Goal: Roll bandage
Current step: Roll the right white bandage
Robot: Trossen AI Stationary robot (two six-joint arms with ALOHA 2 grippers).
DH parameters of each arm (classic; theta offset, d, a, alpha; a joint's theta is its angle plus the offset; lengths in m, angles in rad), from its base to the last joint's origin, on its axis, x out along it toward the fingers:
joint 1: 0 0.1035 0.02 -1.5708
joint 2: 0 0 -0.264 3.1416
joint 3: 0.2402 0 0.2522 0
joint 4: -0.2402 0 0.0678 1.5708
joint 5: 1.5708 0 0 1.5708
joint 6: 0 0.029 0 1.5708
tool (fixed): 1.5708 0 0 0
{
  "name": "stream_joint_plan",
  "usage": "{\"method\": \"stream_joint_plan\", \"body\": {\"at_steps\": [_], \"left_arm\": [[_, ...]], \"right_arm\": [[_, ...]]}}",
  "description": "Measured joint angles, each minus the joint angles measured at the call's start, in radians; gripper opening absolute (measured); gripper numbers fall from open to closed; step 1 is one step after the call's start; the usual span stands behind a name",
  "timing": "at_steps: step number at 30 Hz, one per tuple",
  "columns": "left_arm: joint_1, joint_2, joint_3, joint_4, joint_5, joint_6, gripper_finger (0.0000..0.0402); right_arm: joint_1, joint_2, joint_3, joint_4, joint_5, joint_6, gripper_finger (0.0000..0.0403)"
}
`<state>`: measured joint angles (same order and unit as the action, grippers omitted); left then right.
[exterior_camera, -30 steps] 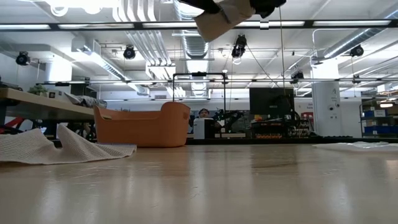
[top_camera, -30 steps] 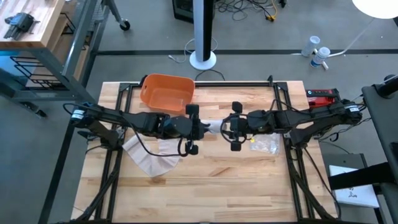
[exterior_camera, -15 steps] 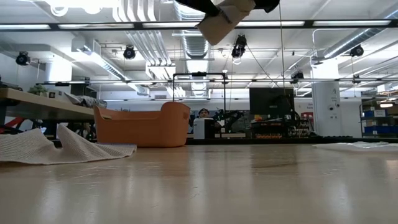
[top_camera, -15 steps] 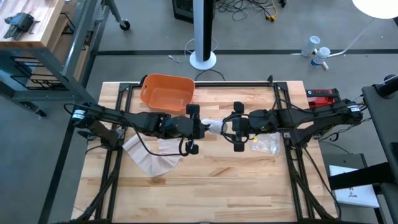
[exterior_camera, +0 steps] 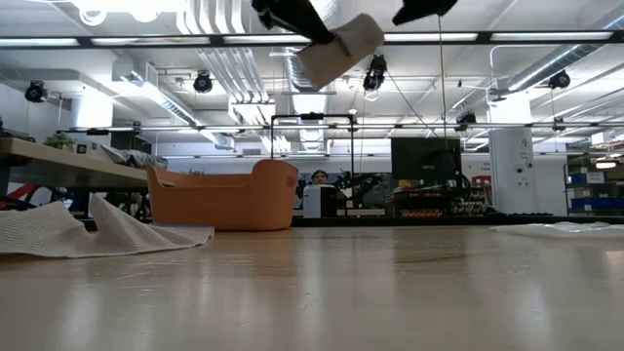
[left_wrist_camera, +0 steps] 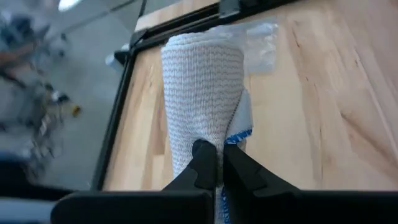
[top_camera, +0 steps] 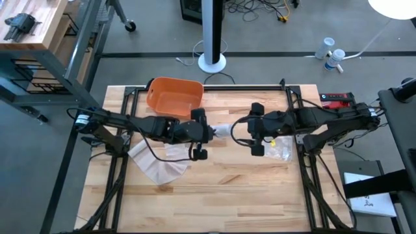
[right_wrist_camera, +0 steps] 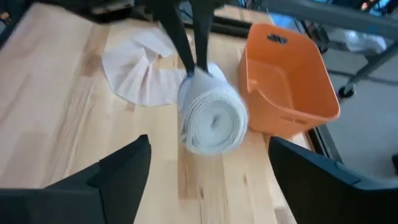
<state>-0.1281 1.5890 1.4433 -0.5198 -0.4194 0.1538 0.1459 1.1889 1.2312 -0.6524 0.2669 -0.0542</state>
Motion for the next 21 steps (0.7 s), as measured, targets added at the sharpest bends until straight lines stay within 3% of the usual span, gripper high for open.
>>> {"method": "stream_joint_plan", "body": {"at_steps": [7,16,18,21], "left_arm": [[0.072,-0.010,0.000,-0.024,0.017,-0.166,0.0000],[0.145,-0.020,0.000,0.048,0.255,-0.239,0.0000],[0.146,-0.020,0.000,0.066,0.255,-0.250,0.0000],[0.146,-0.020,0.000,0.095,0.254,-0.250,0.0000]], "right_arm": [[0.000,0.006,-0.181,0.084,0.112,0.159,0.0303],[0.001,0.008,-0.551,0.881,0.152,0.139,0.0255],[0.001,0.008,-0.581,0.998,0.152,0.128,0.0240],[0.000,0.022,-0.588,1.041,0.151,0.121,0.0214]]}}
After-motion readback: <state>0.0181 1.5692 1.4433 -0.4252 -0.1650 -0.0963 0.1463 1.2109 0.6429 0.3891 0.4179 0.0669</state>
